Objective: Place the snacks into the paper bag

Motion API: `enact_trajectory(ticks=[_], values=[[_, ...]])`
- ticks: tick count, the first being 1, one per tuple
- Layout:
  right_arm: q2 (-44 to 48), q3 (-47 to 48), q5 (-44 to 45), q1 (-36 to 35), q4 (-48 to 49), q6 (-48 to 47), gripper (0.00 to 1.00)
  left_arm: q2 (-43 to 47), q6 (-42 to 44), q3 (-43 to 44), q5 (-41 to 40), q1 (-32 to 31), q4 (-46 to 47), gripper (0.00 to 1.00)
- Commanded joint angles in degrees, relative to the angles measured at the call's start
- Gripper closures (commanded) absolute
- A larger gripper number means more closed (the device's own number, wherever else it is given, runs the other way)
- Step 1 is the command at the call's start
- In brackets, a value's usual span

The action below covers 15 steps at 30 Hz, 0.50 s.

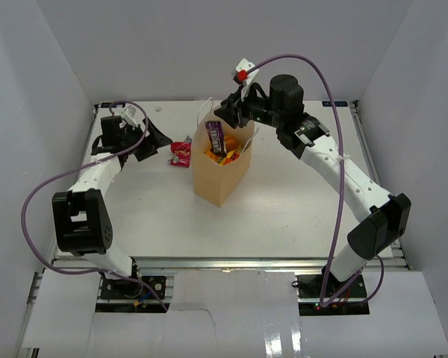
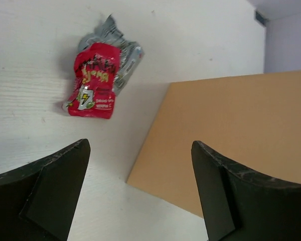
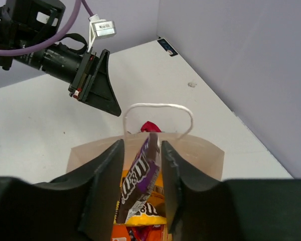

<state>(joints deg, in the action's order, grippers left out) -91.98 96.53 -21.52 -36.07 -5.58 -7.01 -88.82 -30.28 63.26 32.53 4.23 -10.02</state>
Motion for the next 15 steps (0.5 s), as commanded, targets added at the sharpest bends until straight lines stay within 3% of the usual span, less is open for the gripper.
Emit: enact_trajectory(ticks=[1, 6, 15], values=[[1.63, -0.47, 1.22, 1.09, 2.07, -2.05, 0.56, -4.07, 4.44, 6.76, -4.4, -1.94, -5.52, 0.09], [2.86, -1.43, -0.72, 1.27, 2.42, -1.0, 0.52, -14.88, 6.38, 14.42, -10.37, -5.26, -10.01, 0.12], [4.09, -1.52, -1.6, 1.71, 2.86, 0.59, 0.52, -27.54, 9.45, 24.27, -15.13, -8.54, -13.53, 0.33]])
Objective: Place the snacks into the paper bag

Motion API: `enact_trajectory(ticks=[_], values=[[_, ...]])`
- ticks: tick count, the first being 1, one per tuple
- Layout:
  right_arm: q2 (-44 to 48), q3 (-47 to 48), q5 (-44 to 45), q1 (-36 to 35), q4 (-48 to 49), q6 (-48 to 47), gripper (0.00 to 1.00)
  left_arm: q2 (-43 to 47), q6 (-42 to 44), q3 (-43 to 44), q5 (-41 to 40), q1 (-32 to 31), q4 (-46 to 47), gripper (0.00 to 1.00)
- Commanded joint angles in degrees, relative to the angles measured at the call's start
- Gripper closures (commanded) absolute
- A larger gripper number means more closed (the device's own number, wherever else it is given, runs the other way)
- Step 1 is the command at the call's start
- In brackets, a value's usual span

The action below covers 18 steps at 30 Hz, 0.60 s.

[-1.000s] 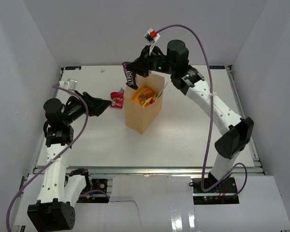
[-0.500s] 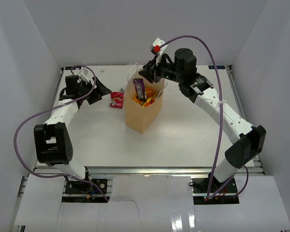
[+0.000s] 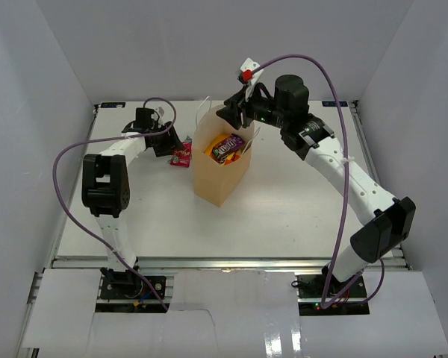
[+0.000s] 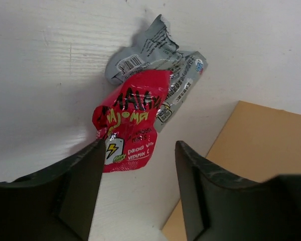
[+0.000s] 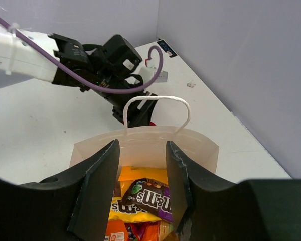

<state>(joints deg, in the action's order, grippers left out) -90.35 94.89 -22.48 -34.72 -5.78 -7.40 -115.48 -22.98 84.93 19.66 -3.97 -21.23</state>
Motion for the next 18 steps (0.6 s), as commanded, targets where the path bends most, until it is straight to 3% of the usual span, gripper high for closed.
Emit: enact_trajectory(ticks=[1, 8, 18], values=[[2.54, 0.12, -0.72, 0.44, 3.23, 1.16, 0.52, -1.49, 2.41, 2.79, -3.04, -0.51, -2.58, 0.35], [3.16, -0.32, -1.69, 1.06, 3.67, 2.74, 0.52, -5.28, 3.91, 5.69, -9.28, -2.36, -4.95, 0.4], [3.68, -0.67, -2.66, 1.14, 4.2, 3.88, 0.52, -7.13, 5.66, 4.73, -10.25, -4.73, -6.36, 0.51]])
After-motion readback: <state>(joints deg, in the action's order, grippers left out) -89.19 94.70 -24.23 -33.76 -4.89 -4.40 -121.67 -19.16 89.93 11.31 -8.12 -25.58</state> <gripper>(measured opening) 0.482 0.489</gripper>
